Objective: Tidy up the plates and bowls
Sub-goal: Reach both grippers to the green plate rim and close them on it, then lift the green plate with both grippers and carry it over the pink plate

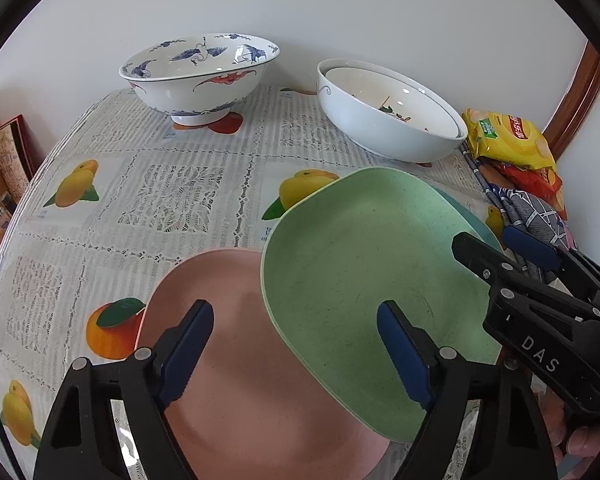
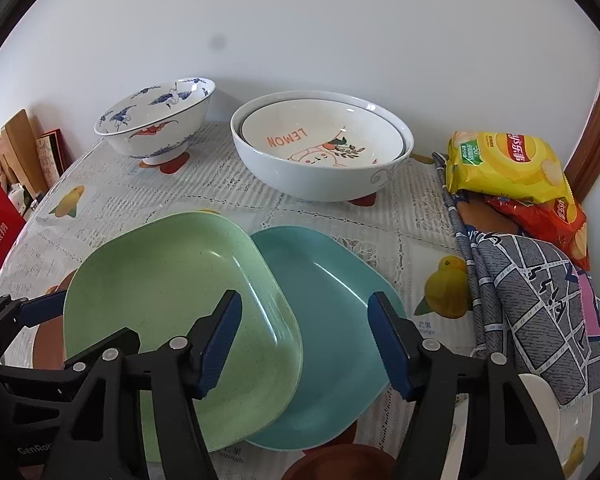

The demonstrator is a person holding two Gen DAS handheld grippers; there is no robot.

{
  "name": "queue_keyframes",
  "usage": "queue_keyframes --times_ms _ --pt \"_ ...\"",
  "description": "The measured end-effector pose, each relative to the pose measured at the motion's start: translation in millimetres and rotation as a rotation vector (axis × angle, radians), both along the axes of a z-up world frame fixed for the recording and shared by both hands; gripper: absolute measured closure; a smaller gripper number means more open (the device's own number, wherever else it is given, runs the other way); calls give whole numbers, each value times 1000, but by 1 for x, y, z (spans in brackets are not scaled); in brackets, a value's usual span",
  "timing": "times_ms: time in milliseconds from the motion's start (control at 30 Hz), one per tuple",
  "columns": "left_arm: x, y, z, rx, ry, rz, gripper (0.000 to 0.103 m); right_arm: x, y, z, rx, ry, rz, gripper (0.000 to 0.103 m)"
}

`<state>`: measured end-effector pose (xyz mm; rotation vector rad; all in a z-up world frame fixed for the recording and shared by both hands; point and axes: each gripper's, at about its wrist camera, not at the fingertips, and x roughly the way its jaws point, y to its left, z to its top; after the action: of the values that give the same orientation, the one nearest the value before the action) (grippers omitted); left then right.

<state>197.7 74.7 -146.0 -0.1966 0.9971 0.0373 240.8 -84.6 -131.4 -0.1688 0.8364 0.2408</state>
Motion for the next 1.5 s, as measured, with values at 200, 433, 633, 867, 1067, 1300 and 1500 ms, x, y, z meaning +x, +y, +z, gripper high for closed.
queue_keyframes --times_ms 200,433,633,867,1067,1300,1500 --pt "2 3 -3 -41 -14 6 46 -2 2 -7 16 40 36 79" --pt "-3 -1 4 -40 -31 -20 72 -12 -5 -7 60 73 16 94" --pt "-16 2 19 -55 -58 -20 77 -27 -13 3 109 72 -5 95" --pt "-40 3 43 -63 -96 -18 77 -60 -12 27 120 39 -15 95" --pt "-66 -1 59 -64 -123 -32 77 -90 -19 43 130 22 -35 95" --pt "-95 -7 71 -69 -142 -64 77 -128 -25 56 127 -16 -64 95" --pt "-111 -9 74 -68 -146 -86 77 -151 -29 59 136 -23 -95 96"
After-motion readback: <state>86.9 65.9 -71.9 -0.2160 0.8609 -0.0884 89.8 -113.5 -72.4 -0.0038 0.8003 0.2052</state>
